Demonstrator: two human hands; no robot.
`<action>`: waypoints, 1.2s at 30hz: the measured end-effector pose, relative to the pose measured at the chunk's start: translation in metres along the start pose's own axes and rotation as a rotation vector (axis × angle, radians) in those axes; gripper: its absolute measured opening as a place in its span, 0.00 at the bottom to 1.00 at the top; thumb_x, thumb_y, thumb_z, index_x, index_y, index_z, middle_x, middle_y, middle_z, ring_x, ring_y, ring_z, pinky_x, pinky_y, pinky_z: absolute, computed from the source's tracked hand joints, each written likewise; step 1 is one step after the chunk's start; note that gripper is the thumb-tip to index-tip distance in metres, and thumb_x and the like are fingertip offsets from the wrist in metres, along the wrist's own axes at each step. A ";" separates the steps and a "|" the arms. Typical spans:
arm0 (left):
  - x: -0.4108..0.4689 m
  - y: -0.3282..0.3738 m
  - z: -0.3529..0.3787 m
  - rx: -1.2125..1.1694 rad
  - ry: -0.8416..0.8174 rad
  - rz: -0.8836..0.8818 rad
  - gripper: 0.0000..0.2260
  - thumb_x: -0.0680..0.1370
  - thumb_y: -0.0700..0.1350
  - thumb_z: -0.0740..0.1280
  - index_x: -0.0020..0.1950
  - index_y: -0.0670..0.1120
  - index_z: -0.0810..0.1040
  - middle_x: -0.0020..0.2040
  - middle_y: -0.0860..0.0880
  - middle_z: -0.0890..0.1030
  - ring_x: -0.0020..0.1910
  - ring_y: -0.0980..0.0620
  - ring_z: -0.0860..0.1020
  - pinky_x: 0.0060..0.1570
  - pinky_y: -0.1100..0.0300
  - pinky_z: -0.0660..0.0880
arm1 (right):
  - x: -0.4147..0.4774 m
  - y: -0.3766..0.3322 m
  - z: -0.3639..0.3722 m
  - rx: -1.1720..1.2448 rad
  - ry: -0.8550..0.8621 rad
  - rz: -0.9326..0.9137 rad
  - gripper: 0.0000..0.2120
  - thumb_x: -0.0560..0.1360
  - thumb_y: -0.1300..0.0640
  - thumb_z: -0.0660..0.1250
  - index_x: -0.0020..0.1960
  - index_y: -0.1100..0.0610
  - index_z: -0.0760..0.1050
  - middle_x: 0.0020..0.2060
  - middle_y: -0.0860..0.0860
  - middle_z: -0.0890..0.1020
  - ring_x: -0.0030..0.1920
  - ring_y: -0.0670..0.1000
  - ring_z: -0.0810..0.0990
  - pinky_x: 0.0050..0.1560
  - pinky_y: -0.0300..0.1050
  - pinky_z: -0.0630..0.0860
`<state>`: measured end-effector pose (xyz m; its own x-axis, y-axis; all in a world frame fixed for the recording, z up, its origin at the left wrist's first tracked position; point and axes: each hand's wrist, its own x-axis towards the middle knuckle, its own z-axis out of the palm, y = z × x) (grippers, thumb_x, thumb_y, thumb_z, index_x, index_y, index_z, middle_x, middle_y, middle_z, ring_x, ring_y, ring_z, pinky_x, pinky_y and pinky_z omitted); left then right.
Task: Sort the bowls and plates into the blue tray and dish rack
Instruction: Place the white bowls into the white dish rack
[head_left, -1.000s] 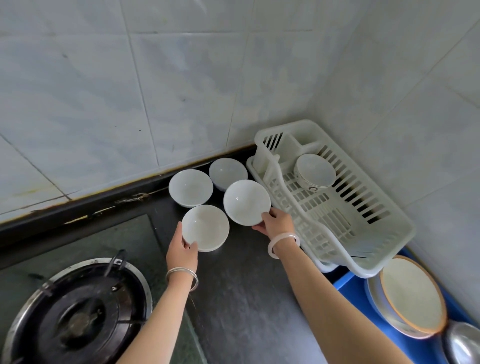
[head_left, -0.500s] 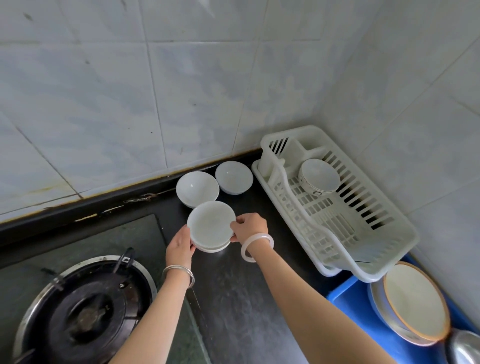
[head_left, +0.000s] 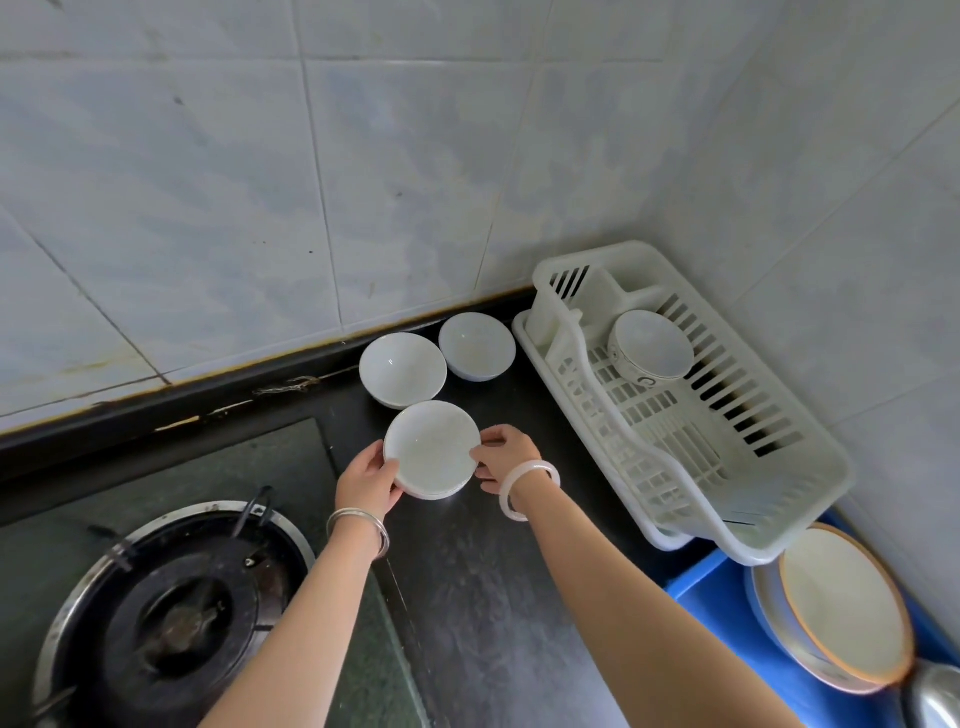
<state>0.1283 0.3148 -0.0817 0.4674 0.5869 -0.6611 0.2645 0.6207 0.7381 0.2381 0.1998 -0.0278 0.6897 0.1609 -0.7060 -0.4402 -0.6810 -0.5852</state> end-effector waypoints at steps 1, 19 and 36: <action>0.000 0.002 0.000 0.010 -0.009 -0.009 0.18 0.76 0.35 0.63 0.65 0.44 0.73 0.62 0.45 0.76 0.60 0.43 0.75 0.57 0.49 0.75 | 0.001 0.000 -0.001 0.091 -0.066 0.041 0.16 0.74 0.62 0.66 0.61 0.52 0.72 0.55 0.56 0.79 0.50 0.56 0.81 0.52 0.52 0.80; -0.068 0.055 0.093 0.053 -0.282 0.143 0.12 0.74 0.34 0.63 0.52 0.49 0.78 0.49 0.49 0.81 0.48 0.52 0.79 0.37 0.64 0.78 | -0.030 -0.009 -0.121 0.276 0.006 -0.208 0.20 0.74 0.67 0.64 0.65 0.57 0.72 0.53 0.57 0.79 0.46 0.57 0.82 0.42 0.46 0.80; -0.099 0.006 0.314 0.462 -0.600 0.038 0.17 0.74 0.30 0.58 0.57 0.43 0.78 0.52 0.44 0.78 0.49 0.43 0.77 0.57 0.43 0.76 | 0.024 0.062 -0.309 0.337 0.430 -0.040 0.12 0.75 0.51 0.64 0.49 0.60 0.74 0.36 0.54 0.79 0.41 0.55 0.80 0.44 0.47 0.81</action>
<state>0.3487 0.0975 0.0309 0.8273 0.1377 -0.5447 0.5038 0.2472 0.8277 0.4053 -0.0599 0.0419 0.8515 -0.1723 -0.4952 -0.5197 -0.4024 -0.7536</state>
